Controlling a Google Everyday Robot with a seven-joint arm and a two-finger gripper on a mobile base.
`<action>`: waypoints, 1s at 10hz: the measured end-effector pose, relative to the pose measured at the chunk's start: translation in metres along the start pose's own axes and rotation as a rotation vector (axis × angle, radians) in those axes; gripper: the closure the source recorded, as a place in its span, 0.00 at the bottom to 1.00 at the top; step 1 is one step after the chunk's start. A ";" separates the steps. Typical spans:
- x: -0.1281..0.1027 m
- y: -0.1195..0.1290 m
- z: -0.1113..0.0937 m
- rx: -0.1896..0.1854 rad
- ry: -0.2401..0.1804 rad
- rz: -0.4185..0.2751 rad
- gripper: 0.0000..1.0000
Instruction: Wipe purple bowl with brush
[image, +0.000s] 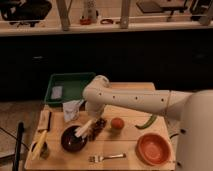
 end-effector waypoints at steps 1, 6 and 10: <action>-0.001 -0.005 0.000 -0.003 0.002 -0.015 1.00; -0.029 -0.045 0.003 -0.002 -0.004 -0.119 1.00; -0.064 -0.028 0.008 -0.008 -0.018 -0.162 1.00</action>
